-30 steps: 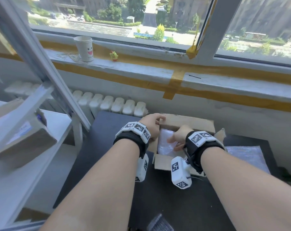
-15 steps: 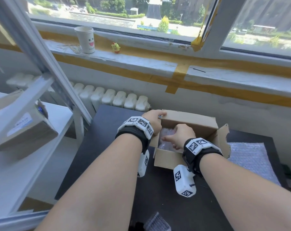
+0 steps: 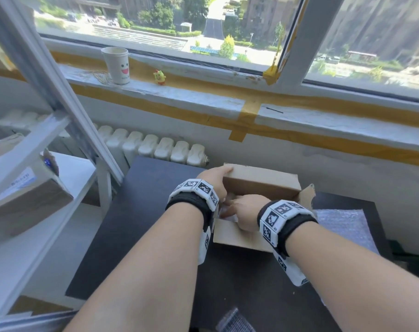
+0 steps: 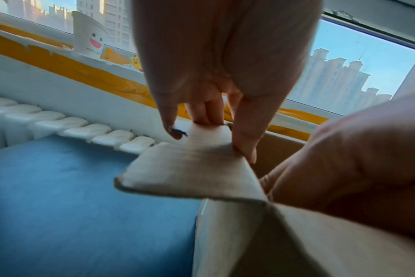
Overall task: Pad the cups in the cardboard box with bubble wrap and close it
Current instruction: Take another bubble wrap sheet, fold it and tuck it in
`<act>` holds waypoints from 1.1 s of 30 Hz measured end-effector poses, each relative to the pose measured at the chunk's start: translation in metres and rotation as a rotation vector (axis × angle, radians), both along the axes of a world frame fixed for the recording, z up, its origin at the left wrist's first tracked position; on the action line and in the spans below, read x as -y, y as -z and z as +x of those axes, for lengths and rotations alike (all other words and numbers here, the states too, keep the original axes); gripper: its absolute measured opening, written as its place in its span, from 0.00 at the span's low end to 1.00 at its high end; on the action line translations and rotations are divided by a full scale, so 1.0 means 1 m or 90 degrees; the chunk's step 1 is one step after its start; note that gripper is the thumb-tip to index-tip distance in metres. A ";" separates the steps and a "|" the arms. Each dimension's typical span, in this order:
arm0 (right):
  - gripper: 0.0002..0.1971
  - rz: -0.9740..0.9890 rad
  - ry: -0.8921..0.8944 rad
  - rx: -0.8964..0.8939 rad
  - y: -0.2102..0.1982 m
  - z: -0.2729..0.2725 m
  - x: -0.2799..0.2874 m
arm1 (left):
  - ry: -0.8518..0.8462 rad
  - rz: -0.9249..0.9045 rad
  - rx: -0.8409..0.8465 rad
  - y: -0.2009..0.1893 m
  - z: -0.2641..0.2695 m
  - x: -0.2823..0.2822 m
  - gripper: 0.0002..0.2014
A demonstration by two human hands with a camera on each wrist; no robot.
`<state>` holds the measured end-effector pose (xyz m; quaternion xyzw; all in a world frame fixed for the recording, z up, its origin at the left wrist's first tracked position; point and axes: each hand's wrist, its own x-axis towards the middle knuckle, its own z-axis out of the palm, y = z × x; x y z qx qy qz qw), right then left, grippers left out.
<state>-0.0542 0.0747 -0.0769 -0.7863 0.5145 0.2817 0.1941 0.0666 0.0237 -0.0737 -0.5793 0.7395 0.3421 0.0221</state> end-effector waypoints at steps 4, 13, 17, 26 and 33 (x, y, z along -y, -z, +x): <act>0.25 0.074 0.040 -0.059 0.006 0.014 0.014 | -0.007 0.010 -0.022 -0.001 0.003 0.001 0.45; 0.25 0.131 0.141 -0.057 0.031 0.011 0.029 | -0.031 0.043 -0.059 -0.001 0.004 0.004 0.44; 0.20 0.074 0.196 0.043 0.012 0.002 0.025 | -0.043 0.042 -0.065 0.002 0.002 0.006 0.44; 0.22 0.059 0.116 -0.059 0.012 -0.005 0.016 | -0.033 0.044 -0.041 0.006 -0.002 0.010 0.44; 0.25 0.081 0.161 -0.032 0.022 0.003 0.019 | -0.027 0.018 -0.026 0.008 -0.003 0.004 0.43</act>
